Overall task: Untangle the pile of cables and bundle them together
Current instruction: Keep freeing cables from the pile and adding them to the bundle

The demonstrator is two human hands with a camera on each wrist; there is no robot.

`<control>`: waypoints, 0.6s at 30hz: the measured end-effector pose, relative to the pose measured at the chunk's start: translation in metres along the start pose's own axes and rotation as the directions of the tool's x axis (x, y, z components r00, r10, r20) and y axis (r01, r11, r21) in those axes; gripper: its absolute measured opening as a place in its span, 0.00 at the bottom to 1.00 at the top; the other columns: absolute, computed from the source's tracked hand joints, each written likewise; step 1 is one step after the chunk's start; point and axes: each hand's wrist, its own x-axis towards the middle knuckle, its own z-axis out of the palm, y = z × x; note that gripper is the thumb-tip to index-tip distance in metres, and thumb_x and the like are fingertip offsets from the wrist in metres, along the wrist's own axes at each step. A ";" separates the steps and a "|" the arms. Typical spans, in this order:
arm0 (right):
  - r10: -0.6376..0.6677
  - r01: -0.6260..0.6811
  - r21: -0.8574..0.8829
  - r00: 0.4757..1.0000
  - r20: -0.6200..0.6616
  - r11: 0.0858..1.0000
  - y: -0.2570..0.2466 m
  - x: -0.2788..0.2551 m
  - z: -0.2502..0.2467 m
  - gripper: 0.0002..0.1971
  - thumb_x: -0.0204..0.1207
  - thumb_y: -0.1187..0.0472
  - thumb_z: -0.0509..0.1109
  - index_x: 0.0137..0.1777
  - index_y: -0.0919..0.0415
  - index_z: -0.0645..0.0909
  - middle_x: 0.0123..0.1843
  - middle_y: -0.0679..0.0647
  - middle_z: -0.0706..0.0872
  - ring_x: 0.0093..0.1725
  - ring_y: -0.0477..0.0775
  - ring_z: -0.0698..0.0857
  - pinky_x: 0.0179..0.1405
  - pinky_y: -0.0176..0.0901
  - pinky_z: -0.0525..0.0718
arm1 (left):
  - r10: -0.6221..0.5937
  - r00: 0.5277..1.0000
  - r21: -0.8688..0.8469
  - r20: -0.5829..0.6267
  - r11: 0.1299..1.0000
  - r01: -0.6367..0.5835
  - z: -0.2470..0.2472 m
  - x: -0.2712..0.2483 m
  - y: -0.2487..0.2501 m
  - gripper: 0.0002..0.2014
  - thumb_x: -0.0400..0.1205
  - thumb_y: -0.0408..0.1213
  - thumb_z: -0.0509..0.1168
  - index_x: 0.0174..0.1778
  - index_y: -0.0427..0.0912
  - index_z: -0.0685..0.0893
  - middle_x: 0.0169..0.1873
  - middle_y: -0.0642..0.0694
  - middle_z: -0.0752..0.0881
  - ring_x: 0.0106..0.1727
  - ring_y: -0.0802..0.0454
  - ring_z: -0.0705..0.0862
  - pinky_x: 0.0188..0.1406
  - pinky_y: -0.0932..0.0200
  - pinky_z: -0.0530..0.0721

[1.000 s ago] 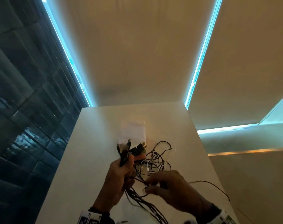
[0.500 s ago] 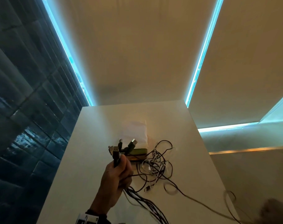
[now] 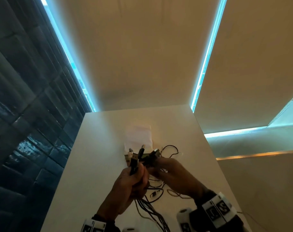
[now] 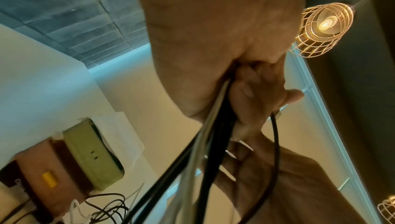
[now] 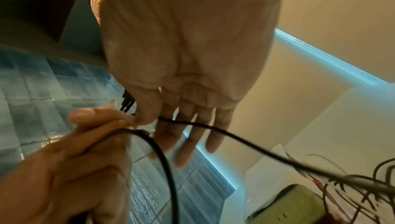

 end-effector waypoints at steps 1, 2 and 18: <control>0.029 -0.029 0.082 1.000 0.002 0.996 -0.002 0.001 0.000 0.08 0.84 0.63 0.65 0.54 0.60 0.86 0.43 0.38 0.88 0.41 0.40 0.84 0.43 0.37 0.84 | 0.004 1.000 0.008 -0.014 1.000 -0.004 0.000 -0.001 0.001 0.25 0.74 0.61 0.71 0.30 0.41 0.78 0.20 0.49 0.64 0.20 0.54 0.56 0.19 0.63 0.60; 0.053 -0.050 0.131 0.998 -0.023 0.990 -0.003 0.001 -0.002 0.09 0.84 0.64 0.64 0.47 0.65 0.86 0.36 0.39 0.86 0.33 0.38 0.81 0.35 0.33 0.80 | 0.012 0.999 0.023 -0.037 1.000 -0.011 -0.001 -0.003 0.001 0.23 0.75 0.60 0.70 0.31 0.41 0.80 0.20 0.49 0.64 0.20 0.54 0.56 0.18 0.63 0.60; -0.021 0.153 0.289 0.910 -0.414 0.945 -0.028 -0.019 -0.027 0.12 0.82 0.67 0.66 0.37 0.64 0.86 0.19 0.41 0.77 0.20 0.38 0.72 0.24 0.24 0.68 | -0.087 0.973 -0.125 -0.215 0.990 0.061 0.009 0.000 -0.012 0.19 0.78 0.54 0.70 0.35 0.40 0.82 0.24 0.49 0.67 0.22 0.57 0.61 0.18 0.64 0.62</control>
